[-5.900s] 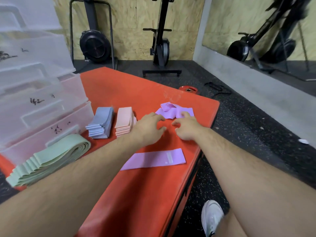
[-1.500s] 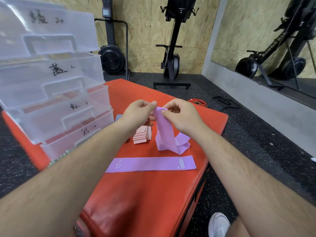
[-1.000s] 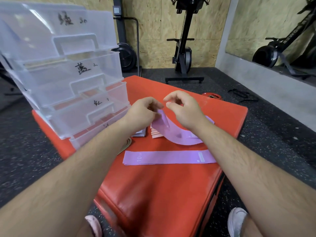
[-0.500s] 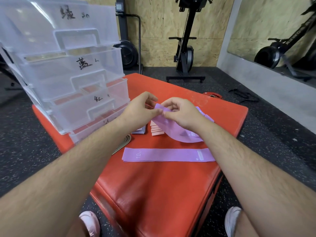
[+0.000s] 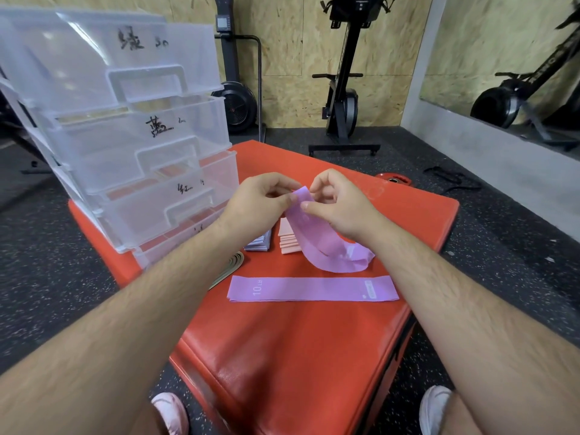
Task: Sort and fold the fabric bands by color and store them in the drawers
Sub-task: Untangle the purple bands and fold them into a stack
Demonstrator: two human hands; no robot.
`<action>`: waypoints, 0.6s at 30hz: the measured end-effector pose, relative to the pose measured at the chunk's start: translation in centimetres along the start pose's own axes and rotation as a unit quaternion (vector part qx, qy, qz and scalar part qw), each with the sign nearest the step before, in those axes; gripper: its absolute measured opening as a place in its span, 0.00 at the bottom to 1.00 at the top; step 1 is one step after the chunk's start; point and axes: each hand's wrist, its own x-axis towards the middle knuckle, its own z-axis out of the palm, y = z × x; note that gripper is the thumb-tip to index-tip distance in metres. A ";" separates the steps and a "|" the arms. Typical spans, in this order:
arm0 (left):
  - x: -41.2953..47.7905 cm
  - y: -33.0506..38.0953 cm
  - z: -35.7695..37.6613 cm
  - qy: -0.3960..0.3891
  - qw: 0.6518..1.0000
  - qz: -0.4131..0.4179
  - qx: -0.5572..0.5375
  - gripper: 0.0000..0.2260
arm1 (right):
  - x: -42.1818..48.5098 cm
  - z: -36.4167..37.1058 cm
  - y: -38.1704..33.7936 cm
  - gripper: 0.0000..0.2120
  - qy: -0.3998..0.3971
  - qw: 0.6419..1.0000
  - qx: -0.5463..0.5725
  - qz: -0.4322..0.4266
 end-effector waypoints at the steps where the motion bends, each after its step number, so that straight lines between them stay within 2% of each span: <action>1: 0.0 0.1 0.1 -0.004 1.000 0.002 0.001 0.05 | 0.0 0.0 0.0 0.11 -0.002 1.000 0.005 -0.007; 4: -0.1 0.1 0.2 0.014 0.999 0.017 0.026 0.01 | 0.0 0.1 -0.3 0.14 -0.011 1.000 0.024 -0.012; 6: 0.0 0.2 0.2 0.040 0.999 0.020 0.006 0.01 | 0.1 0.0 -0.4 0.16 -0.032 0.999 0.016 0.002; 8: -0.1 0.6 0.0 0.067 0.997 0.019 -0.042 0.01 | 0.1 -0.4 0.0 0.16 -0.066 0.997 -0.042 0.015; 11: -0.2 0.7 -1.0 0.099 0.990 0.000 -0.101 0.03 | -0.2 -1.2 1.1 0.14 -0.112 0.975 -0.189 0.034; 15: -0.2 -1.0 -2.6 0.128 0.980 -0.053 -0.145 0.03 | -1.2 -3.5 1.8 0.11 -0.116 0.959 -0.250 0.059; 18: -0.3 -2.6 -3.9 0.160 0.967 -0.093 -0.176 0.02 | -1.8 -5.5 2.8 0.12 -0.130 0.933 -0.323 0.089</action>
